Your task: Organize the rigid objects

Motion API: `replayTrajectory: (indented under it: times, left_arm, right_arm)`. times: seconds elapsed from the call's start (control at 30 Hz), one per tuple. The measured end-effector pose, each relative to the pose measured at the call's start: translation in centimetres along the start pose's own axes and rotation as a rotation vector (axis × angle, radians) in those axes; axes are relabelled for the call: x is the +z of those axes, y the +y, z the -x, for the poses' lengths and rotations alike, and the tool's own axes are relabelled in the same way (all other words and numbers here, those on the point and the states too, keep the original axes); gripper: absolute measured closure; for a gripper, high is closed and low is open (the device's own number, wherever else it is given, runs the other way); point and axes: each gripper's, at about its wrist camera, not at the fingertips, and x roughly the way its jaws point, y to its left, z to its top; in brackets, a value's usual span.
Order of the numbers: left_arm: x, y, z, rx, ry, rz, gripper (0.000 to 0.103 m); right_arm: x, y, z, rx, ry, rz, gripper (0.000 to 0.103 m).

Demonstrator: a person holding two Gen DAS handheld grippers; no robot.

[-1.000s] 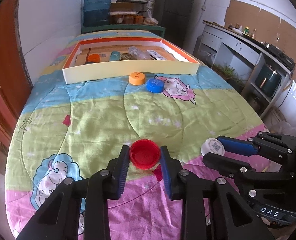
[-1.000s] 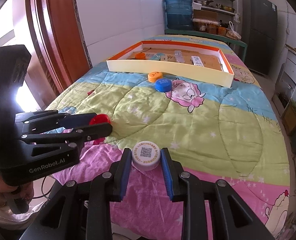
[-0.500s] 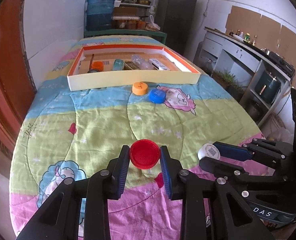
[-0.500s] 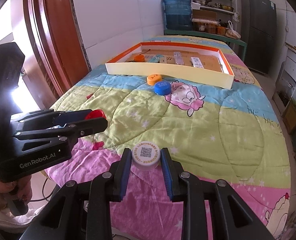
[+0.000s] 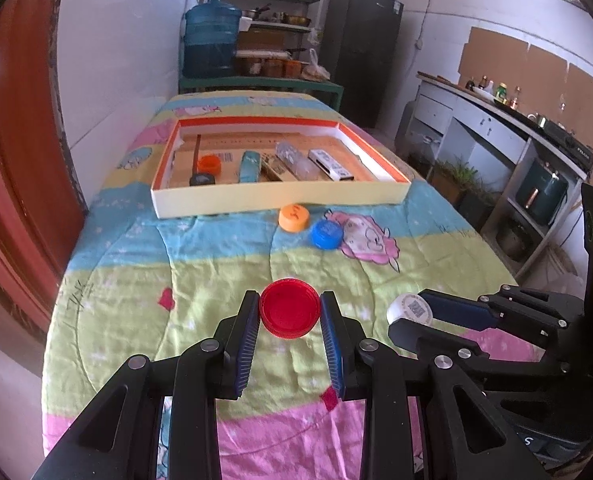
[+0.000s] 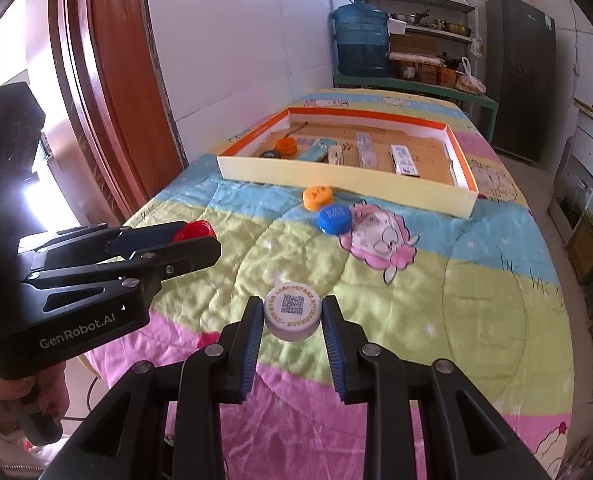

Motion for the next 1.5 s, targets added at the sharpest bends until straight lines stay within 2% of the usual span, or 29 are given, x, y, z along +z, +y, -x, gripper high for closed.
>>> replayTrajectory:
  times: [0.33,0.8,1.5]
  left_arm:
    - [2.3,0.7,-0.1,0.005,-0.036,0.013,0.072]
    - [7.3,1.5,0.4,0.023,-0.121,0.015,0.072]
    - [14.8,0.5,0.0,0.048,-0.216,-0.047,0.072]
  right_arm:
    - [2.1,0.1,-0.4,-0.004,-0.019,0.008,0.073]
    - [6.5,-0.9,-0.8,-0.004,-0.077,-0.004,0.073]
    - [11.2,-4.4,-0.9,-0.01,-0.126,-0.084,0.073]
